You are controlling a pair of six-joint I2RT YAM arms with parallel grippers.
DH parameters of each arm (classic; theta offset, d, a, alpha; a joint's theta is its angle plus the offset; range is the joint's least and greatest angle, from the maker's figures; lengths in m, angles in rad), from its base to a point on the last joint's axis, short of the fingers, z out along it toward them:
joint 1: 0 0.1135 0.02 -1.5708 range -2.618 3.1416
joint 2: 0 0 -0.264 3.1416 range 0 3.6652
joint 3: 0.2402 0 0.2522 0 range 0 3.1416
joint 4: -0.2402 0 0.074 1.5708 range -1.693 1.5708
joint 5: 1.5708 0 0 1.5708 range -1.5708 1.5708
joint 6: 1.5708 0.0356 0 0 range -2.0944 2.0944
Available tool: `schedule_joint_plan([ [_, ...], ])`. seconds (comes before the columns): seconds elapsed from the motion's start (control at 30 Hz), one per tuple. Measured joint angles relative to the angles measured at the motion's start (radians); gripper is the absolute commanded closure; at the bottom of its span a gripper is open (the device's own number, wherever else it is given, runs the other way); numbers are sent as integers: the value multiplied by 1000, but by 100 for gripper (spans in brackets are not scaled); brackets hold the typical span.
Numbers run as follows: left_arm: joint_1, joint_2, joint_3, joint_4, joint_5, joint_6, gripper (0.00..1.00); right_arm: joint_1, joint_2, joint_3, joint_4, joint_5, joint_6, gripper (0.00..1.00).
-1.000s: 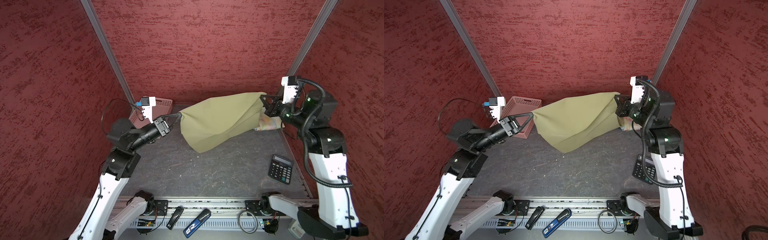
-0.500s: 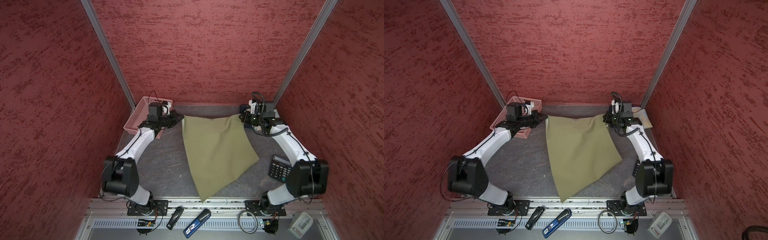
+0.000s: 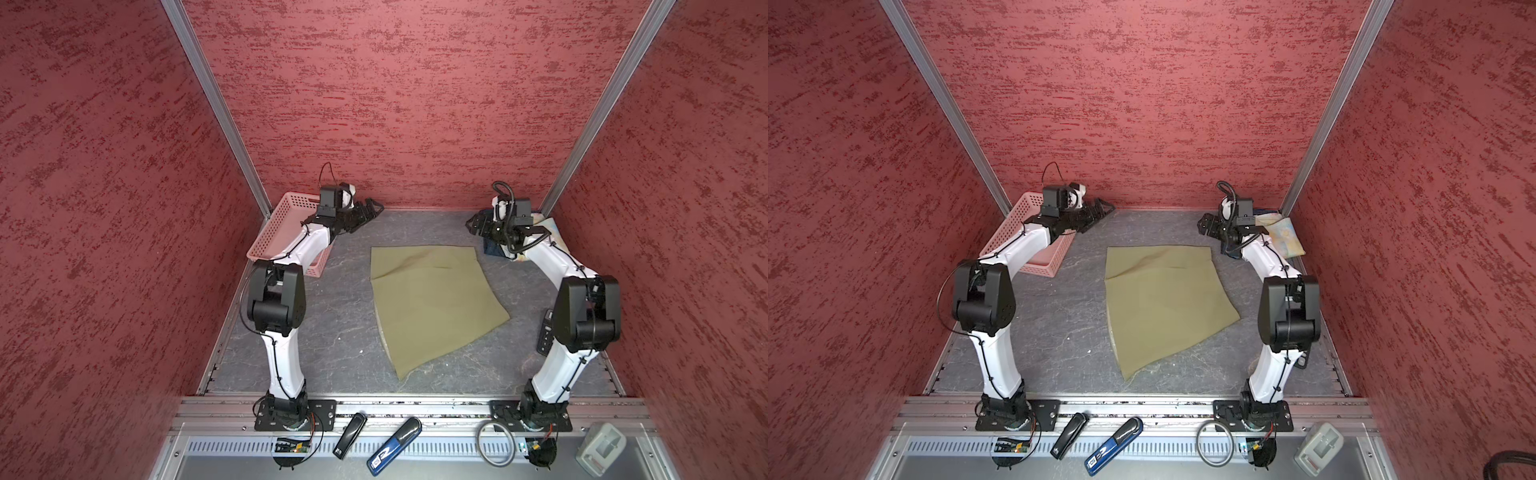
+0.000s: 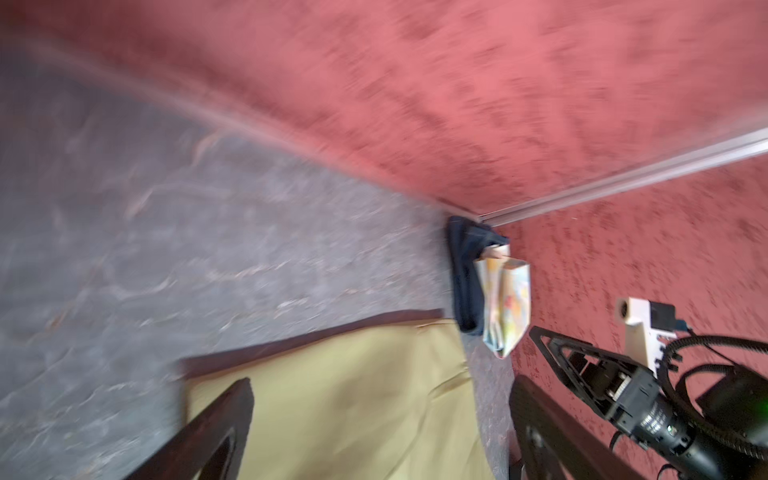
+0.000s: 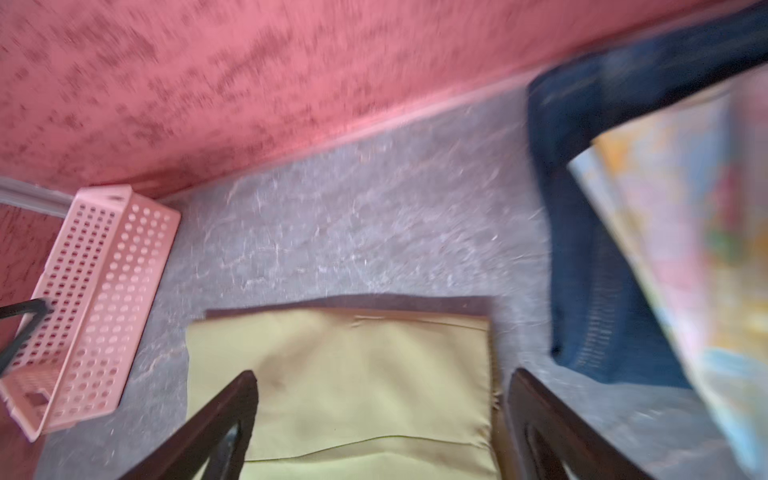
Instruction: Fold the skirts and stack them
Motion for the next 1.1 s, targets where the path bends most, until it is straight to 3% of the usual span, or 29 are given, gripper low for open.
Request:
schedule_joint_plan([
  [0.1, -77, -129, -74, -32, -63, 53, 7, -1, -130, -75, -33, 39, -1, 6],
  [0.33, -333, -386, -460, -177, -255, 105, 10, -2, -403, -402, -140, 77, 51, 7],
  [0.53, -466, -394, -653, -267, -373, 78, 8, -1, -454, -585, -180, 73, 88, 8],
  [0.87, -513, -83, -410, -373, -566, 134, 10, -1, -489, -625, -174, 51, 107, 8],
  [1.1, -443, 45, -323, -404, -595, 167, 10, -1, -506, -607, -159, 30, 113, 8],
])
